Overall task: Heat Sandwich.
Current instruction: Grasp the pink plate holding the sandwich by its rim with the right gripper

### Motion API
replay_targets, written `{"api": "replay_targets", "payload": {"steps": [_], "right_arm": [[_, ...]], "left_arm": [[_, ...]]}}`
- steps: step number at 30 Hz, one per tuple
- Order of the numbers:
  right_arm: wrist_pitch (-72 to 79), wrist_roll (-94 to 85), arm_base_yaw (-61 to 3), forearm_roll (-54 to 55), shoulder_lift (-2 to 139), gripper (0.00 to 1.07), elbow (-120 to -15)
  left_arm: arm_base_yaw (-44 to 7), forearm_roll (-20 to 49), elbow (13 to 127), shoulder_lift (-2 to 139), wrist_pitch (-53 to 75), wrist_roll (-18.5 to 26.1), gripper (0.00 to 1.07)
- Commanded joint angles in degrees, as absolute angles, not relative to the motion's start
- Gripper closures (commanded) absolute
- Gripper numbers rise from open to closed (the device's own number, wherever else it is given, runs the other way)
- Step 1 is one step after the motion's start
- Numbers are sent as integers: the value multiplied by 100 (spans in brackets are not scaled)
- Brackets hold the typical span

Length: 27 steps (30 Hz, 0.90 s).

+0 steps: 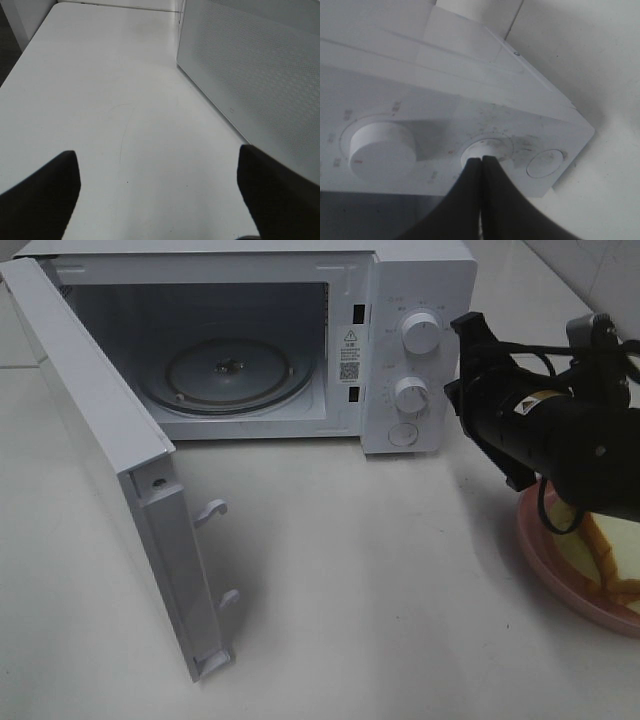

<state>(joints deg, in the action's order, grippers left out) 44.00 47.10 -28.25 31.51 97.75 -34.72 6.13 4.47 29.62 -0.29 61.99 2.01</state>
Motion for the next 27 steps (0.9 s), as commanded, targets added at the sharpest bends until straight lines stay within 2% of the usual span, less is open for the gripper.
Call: {"api": "replay_targets", "payload": {"steps": [1,3,13,20,23,25,26,27], "right_arm": [[3718,3592,-2807,3105,9333,104,-3484],[3191,2762,-2807,3105,9018,104,-3484],[1736,1014,-2807,3054,8365,102,-3604],[-573,-510,-2807,2836,8262,98,-4377],[-1192,-527,-2807,2492,8262,94,-4687],[-1536,-504,-2807,2217,8262,89,-4876],[-2097,-481,-2807,1845,8262,83,-5111],[-2097,-481,-2807,1845,8262,83,-5111]], "left_arm": [[625,447,2945,-126,6125,166,26],[625,447,2945,-126,6125,166,26],[625,447,2945,-126,6125,166,26],[625,447,2945,-126,6125,166,26],[625,447,2945,-126,6125,166,26],[625,447,2945,-126,6125,166,26],[625,447,2945,-126,6125,166,26],[625,447,2945,-126,6125,166,26]]}}
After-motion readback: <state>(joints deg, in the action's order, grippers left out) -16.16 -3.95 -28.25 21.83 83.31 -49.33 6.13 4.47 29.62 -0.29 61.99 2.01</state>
